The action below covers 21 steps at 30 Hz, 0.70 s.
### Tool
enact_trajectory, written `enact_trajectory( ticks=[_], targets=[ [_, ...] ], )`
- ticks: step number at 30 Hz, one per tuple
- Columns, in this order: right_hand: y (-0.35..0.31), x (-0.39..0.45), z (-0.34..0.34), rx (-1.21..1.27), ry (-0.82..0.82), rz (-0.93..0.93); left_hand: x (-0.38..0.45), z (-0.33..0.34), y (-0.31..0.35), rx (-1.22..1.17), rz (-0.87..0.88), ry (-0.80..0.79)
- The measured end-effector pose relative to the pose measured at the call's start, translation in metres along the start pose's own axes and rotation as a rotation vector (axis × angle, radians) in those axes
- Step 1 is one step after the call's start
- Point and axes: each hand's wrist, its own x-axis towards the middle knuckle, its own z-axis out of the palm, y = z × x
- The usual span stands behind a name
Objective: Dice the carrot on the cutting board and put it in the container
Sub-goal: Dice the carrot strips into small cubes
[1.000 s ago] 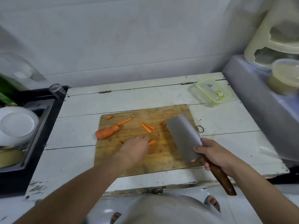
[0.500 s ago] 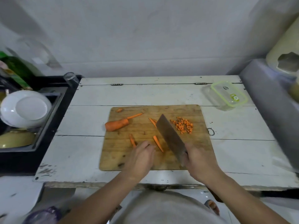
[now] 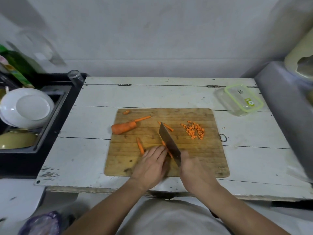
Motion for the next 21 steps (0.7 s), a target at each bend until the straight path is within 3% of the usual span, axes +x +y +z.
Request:
enact_trajectory(
  ticks=[11, 21],
  targets=[
    [-0.011, -0.005, 0.005, -0.193, -0.023, -0.071, 0.000, 0.001, -0.001, -0.089, -0.004, -0.009],
    [-0.013, 0.028, 0.004, 0.020, -0.040, -0.010, 0.003, -0.006, 0.003, -0.086, -0.024, -0.007]
  ],
)
